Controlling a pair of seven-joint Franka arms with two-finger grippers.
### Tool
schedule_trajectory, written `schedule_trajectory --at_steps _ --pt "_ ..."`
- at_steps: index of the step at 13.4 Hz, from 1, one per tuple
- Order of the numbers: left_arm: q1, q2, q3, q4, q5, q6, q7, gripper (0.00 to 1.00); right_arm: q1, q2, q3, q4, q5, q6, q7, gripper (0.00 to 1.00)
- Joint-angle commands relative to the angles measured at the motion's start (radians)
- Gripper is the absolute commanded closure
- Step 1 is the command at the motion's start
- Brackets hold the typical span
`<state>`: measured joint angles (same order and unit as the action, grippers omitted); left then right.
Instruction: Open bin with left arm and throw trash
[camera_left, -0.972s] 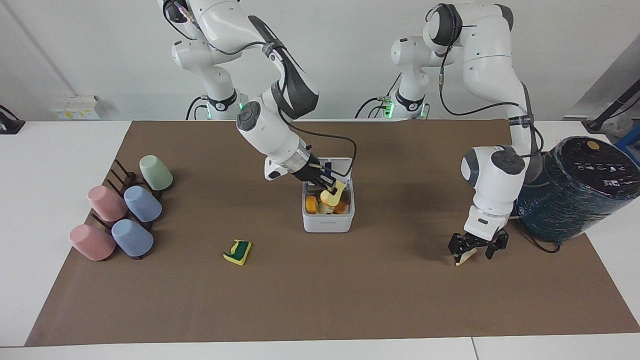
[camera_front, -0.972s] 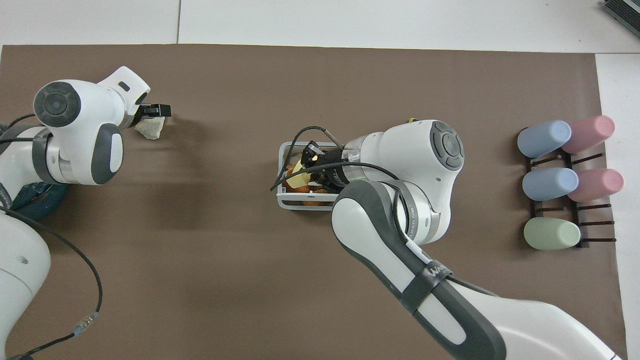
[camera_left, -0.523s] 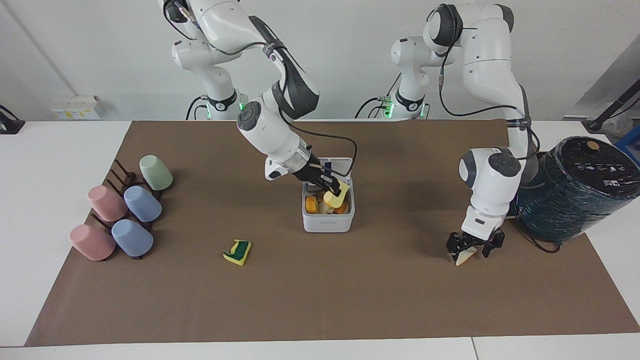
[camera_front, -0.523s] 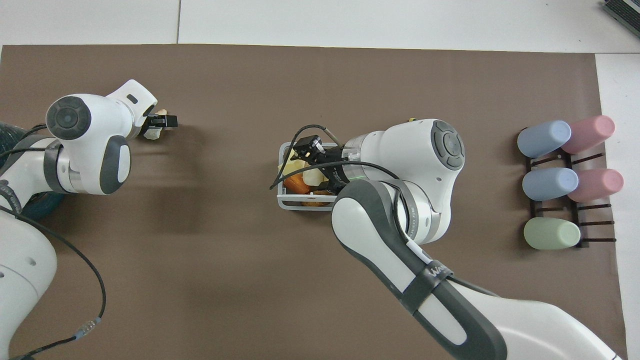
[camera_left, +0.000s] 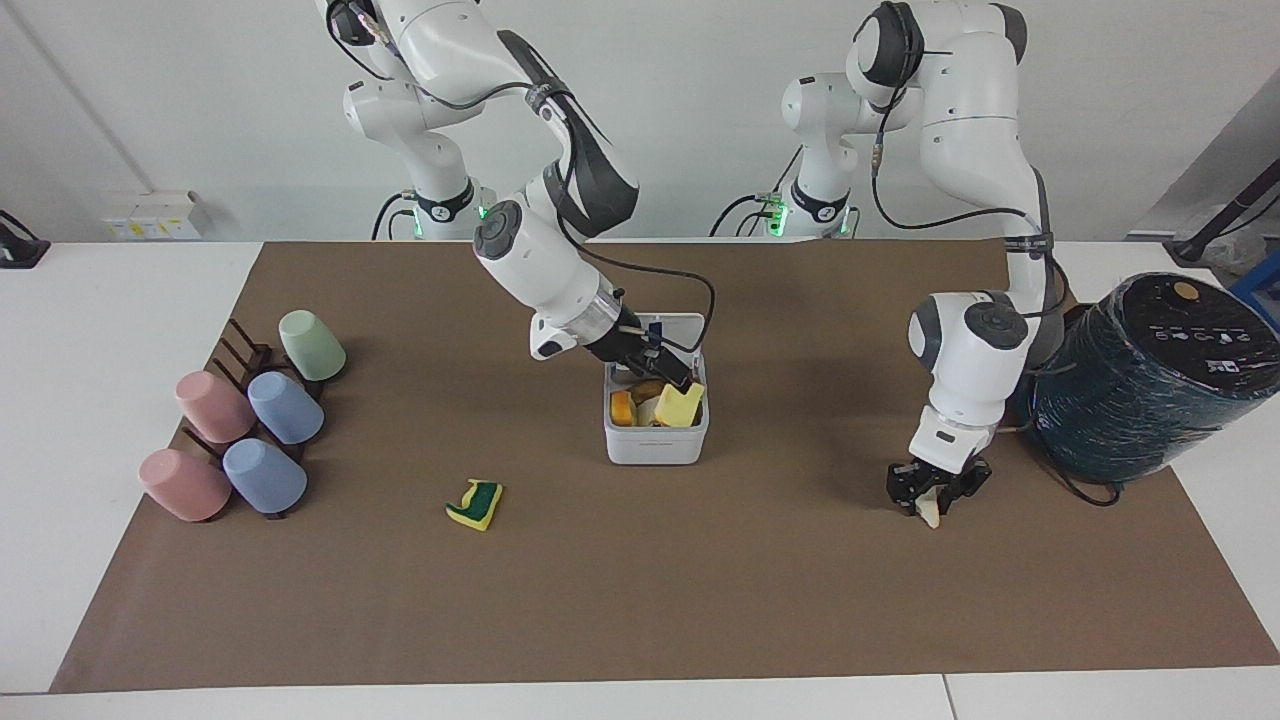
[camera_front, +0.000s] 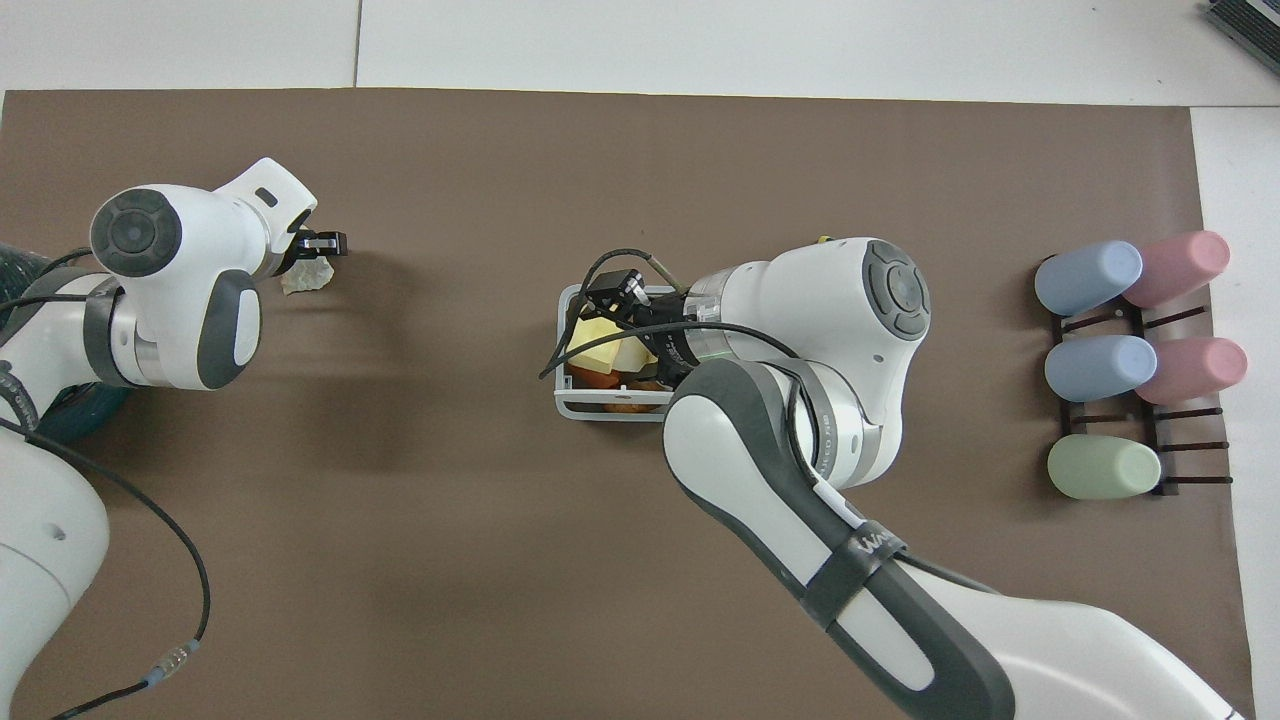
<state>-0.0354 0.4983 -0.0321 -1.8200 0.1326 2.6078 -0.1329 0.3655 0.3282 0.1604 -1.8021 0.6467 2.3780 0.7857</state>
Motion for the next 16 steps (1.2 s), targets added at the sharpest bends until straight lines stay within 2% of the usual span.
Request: schedule_trajectory --at_steps 1,5,8,10,13,16 --pt "-0.011 -0.015 0.004 -0.018 0.019 -0.044 0.002 1.0 0.003 -0.006 0.002 -0.005 -0.016 0.018 -0.081 0.0" --pt "-0.037 -0.009 0.003 0.069 0.019 -0.178 0.001 1.0 0.001 -0.017 0.001 -0.002 -0.056 0.015 -0.095 0.0" --pt "-0.084 0.003 0.004 0.189 0.013 -0.34 -0.011 1.0 -0.016 -0.05 -0.007 0.021 -0.102 0.001 -0.089 0.0" --pt "-0.112 0.002 0.004 0.247 0.007 -0.444 -0.028 1.0 -0.057 -0.072 -0.009 0.033 -0.186 0.001 -0.092 0.0" --pt "-0.175 -0.015 0.003 0.315 0.002 -0.581 -0.128 1.0 -0.157 -0.087 -0.007 0.041 -0.404 -0.003 -0.114 0.0" --pt "-0.236 -0.052 -0.005 0.349 -0.027 -0.699 -0.247 1.0 -0.249 -0.087 -0.007 0.024 -0.502 -0.046 -0.286 0.0"
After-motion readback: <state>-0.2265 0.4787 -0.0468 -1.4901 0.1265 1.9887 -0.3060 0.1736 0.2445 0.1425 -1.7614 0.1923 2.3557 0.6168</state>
